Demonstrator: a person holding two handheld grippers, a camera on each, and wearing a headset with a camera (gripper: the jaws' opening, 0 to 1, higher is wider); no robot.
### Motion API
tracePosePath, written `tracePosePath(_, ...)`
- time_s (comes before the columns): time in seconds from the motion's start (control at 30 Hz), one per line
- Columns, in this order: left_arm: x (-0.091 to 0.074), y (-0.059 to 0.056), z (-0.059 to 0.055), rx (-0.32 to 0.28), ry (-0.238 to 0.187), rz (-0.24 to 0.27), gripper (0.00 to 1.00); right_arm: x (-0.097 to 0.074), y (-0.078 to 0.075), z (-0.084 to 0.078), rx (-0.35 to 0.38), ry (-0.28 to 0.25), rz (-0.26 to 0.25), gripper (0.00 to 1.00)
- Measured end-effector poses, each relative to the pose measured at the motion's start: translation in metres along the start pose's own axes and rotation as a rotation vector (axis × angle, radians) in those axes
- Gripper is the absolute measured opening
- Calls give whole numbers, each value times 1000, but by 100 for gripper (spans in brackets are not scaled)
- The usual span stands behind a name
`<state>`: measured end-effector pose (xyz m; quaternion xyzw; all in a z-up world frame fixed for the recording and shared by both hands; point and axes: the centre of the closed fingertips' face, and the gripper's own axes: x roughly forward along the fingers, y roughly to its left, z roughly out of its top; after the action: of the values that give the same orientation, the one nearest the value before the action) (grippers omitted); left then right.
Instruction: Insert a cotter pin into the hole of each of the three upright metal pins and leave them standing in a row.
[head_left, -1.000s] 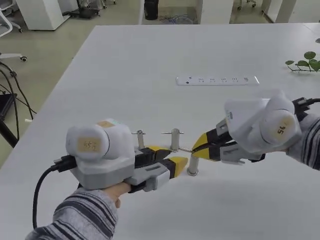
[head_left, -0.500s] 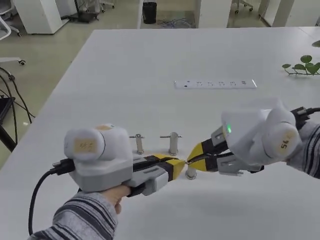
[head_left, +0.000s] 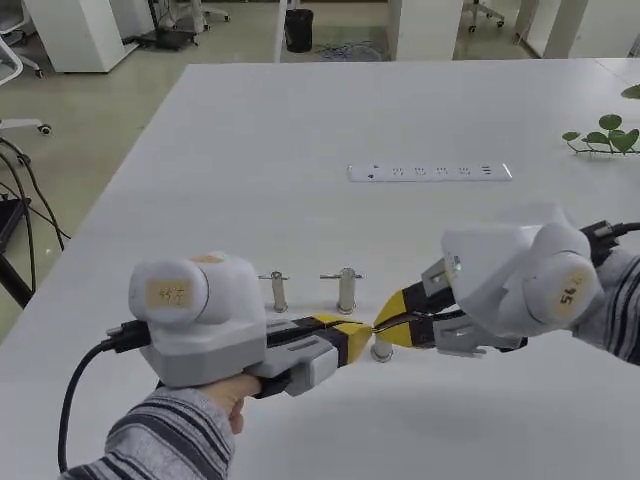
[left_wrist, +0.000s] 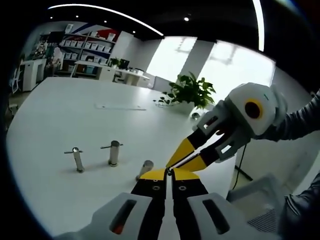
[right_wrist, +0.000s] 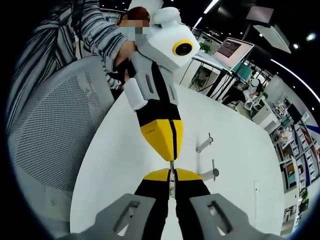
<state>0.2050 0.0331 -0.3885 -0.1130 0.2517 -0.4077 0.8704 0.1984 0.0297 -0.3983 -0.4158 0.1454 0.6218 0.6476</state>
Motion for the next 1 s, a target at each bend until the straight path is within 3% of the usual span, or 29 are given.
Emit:
tracePosePath(0.1, 0, 0, -1, 0, 7, -5, 0, -1, -1, -1, 24, 1, -8, 0)
tracePosePath(0.17, -1, -1, -2, 32, 12, -9, 0, -1, -1, -2, 31, 7, -8, 0)
tracePosePath(0.5, -5, -11, -11, 243, 45, -57, 0, -2, 7, -9, 69, 23, 30, 3)
tracePosePath(0.67, -7, -16, -12, 292, 47, -89, 0, -1, 12, -10, 80, 25, 56, 3)
tracePosePath(1.0, -12, -19, -14, 328, 60, -132, 0, -1, 24, -6, 73, 15, 107, 0)
